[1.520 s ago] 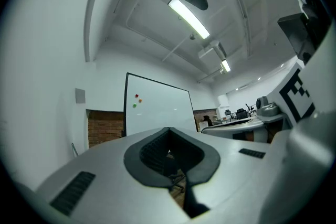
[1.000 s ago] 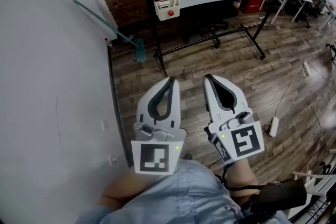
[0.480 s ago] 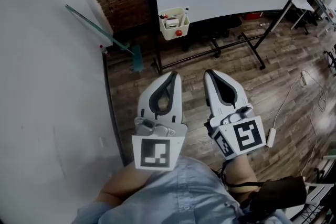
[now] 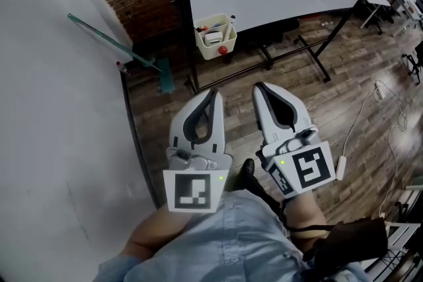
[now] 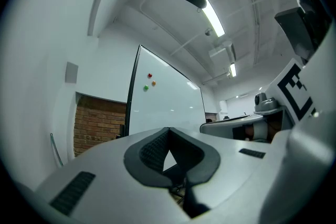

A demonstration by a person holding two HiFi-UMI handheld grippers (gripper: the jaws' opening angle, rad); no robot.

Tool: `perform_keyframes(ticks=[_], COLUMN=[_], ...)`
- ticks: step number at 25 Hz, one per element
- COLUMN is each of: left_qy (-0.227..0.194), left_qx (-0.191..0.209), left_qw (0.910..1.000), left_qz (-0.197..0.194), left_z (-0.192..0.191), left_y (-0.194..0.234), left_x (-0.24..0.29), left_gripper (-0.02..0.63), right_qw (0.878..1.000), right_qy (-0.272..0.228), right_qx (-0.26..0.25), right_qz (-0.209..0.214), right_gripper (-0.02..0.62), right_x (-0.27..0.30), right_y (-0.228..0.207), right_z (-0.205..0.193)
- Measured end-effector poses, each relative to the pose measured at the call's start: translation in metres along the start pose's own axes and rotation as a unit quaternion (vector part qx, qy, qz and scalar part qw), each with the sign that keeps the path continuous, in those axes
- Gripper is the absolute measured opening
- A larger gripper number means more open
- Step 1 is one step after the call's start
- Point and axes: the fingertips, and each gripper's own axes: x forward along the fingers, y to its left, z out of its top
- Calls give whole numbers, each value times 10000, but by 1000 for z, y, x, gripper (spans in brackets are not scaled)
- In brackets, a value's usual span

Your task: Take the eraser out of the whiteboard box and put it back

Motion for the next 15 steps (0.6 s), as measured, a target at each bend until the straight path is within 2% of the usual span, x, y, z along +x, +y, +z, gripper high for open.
perform_keyframes(ticks=[8, 15], left_qy=[35, 93], left_qx=[83, 333], left_qw=[9998, 9978], left_qz=[177, 570], left_z=[-12, -17], left_y=[18, 37], left_x=[38, 92], left_gripper=[5, 5], right_qw=[9999, 9978], right_qy=[-44, -75], right_qx=[-5, 126], right_qz=[135, 641], right_gripper=[2, 3], right_x=[33, 85], right_y=[-29, -66], right_z=[-10, -19])
